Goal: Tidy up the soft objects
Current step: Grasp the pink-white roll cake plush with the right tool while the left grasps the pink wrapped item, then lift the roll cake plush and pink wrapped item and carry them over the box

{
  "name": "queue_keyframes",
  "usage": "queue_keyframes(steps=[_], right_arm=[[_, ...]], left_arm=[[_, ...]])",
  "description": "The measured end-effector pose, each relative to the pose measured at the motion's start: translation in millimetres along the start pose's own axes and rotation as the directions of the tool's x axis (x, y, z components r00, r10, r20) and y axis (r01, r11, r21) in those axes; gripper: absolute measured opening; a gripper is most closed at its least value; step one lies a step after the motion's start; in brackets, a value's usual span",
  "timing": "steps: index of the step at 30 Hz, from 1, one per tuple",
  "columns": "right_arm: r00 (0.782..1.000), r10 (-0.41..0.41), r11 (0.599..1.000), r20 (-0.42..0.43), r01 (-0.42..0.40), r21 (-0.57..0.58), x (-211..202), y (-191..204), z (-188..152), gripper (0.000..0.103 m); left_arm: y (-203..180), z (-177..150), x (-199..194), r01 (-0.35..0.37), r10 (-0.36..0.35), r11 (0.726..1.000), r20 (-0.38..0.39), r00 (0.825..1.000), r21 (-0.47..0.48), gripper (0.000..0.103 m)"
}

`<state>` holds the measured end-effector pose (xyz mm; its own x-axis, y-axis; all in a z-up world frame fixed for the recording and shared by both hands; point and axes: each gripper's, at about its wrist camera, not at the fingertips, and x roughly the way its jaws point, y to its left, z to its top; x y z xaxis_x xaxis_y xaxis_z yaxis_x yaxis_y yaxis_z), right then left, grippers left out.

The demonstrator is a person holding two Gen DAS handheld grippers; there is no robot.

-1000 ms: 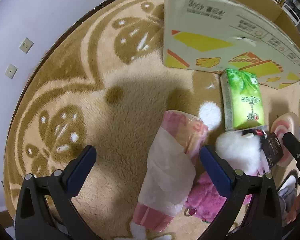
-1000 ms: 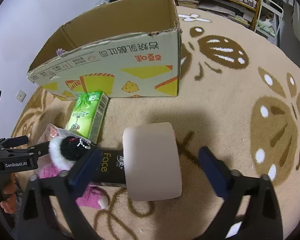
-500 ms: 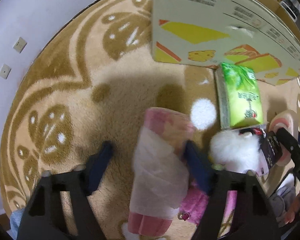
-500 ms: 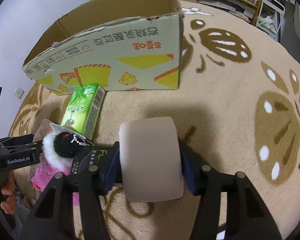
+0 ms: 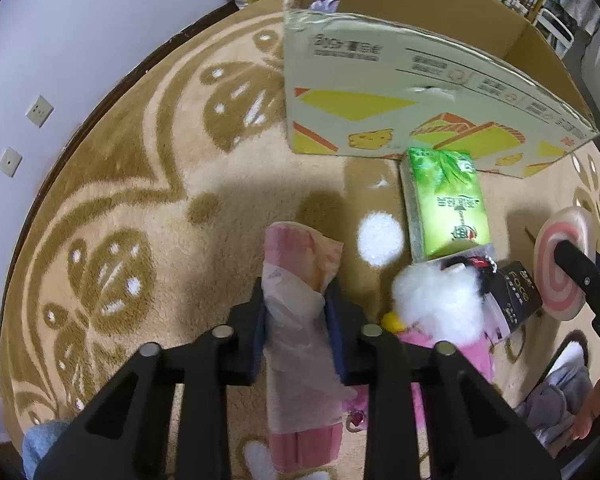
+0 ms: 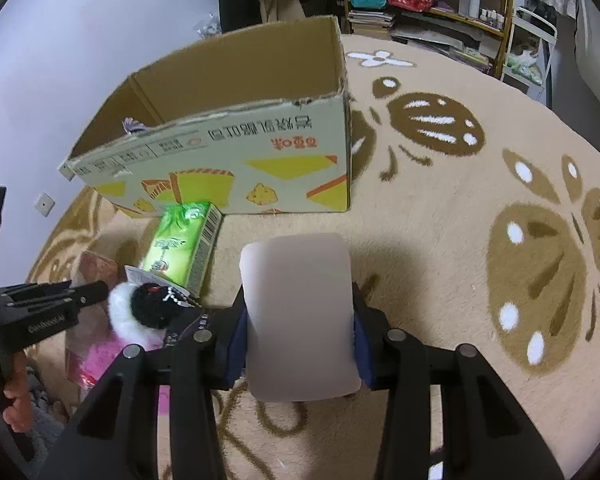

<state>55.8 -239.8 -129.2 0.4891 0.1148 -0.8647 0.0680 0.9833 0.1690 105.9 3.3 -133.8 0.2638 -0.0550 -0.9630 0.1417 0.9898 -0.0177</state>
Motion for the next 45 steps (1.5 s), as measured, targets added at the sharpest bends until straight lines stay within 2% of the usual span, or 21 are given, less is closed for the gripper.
queue_keyframes(steps=[2, 8, 11, 15, 20, 27, 30, 33, 37, 39, 41, 42, 45], right_arm=[[1.000, 0.004, 1.000, 0.003, -0.004, 0.005, -2, 1, 0, 0.046], [1.000, 0.011, 1.000, 0.025, -0.011, -0.007, -9, 3, -1, 0.046], [0.999, 0.015, 1.000, 0.046, -0.015, -0.014, -15, 5, -3, 0.046], [0.996, 0.022, 0.999, 0.089, -0.020, -0.030, -25, 8, -3, 0.046], [0.990, 0.029, 0.998, 0.135, -0.021, -0.054, -35, 13, -2, 0.046], [0.979, 0.030, 0.996, 0.201, -0.012, -0.091, -52, 21, -1, 0.046], [0.972, 0.040, 0.995, 0.233, -0.017, -0.101, -60, 24, 2, 0.046], [0.958, 0.043, 0.993, 0.283, -0.011, -0.115, -66, 25, 4, 0.046], [0.943, 0.051, 0.993, 0.329, -0.013, -0.116, -71, 24, 9, 0.046], [0.938, 0.059, 0.992, 0.342, -0.016, -0.125, -71, 25, 12, 0.046], [0.933, 0.064, 0.990, 0.353, -0.016, -0.138, -71, 27, 18, 0.046], [0.932, 0.067, 0.989, 0.356, -0.016, -0.144, -71, 29, 19, 0.046], [0.926, 0.077, 0.986, 0.369, -0.015, -0.168, -70, 35, 25, 0.046]], left_arm=[[4, -4, -3, 0.030, -0.030, 1.000, 0.011, 0.999, -0.001, 0.016], [10, -7, -18, 0.017, -0.016, 1.000, 0.065, 0.998, -0.020, 0.015], [10, -9, -37, 0.011, -0.005, 0.999, 0.121, 0.993, -0.042, 0.015], [10, -10, -62, -0.001, 0.010, 0.999, 0.219, 0.976, -0.040, 0.015], [3, -14, -94, -0.023, 0.026, 1.000, 0.361, 0.932, -0.015, 0.015], [2, -20, -124, -0.045, 0.038, 0.999, 0.487, 0.872, 0.003, 0.015], [-2, -20, -131, -0.056, 0.042, 0.998, 0.520, 0.853, 0.010, 0.015], [-2, -19, -135, -0.027, 0.008, 0.999, 0.550, 0.835, 0.025, 0.015], [-7, -16, -145, -0.065, 0.023, 0.997, 0.596, 0.802, 0.048, 0.015], [-8, -12, -149, -0.056, 0.014, 0.997, 0.614, 0.789, 0.049, 0.015], [-7, -7, -152, -0.035, 0.002, 0.999, 0.636, 0.771, 0.039, 0.015], [-8, -5, -154, -0.043, 0.013, 0.999, 0.655, 0.755, 0.029, 0.015], [-8, 4, -158, -0.022, -0.007, 0.999, 0.679, 0.734, 0.033, 0.015]])
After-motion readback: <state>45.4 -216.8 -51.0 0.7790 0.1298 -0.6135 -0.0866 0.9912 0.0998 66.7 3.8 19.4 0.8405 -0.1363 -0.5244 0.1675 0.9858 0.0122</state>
